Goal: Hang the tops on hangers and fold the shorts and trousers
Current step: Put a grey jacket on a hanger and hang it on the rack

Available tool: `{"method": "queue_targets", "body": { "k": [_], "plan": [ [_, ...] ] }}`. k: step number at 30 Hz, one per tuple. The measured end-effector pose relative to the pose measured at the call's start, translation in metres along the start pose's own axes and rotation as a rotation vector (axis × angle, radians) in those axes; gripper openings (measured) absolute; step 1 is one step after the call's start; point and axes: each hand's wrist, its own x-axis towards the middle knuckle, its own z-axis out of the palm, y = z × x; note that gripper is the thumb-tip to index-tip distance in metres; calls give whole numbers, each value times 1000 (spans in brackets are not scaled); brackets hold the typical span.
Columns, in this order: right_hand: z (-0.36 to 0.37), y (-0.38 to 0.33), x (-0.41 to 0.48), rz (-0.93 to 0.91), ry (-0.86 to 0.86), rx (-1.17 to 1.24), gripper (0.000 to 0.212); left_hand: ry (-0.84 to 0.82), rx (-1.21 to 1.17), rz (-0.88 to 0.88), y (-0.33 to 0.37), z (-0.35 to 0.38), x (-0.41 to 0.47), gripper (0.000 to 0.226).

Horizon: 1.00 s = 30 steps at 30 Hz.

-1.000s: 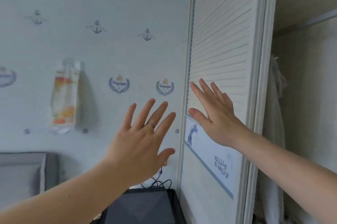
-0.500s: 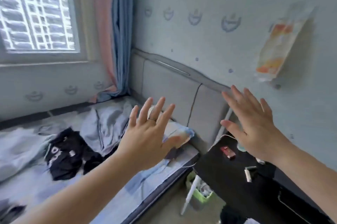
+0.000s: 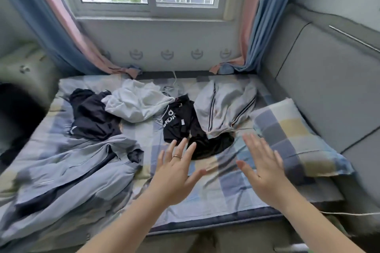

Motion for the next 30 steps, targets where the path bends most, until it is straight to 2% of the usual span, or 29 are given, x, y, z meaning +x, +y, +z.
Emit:
{"method": "queue_targets", "body": {
  "k": [5,8,14,18,26,30],
  "plan": [
    [15,32,78,31,-90,143,64,-98,-41,-99,0,28,67,76],
    [12,61,113,91,-102,170,73,-123,-56,-132,4,37,111,74],
    [8,119,151,222,-164,181,74,-154,-69,-102,18,50,197,73],
    [21,160,164,301,-158,173,66,-180,-67,-71,26,65,259,69],
    [95,234,217,514,-118,198,65,-330,2,6,-7,145,382,67],
    [145,261,283,573,-191,159,65,-425,12,34,-48,195,450,67]
  ]
}}
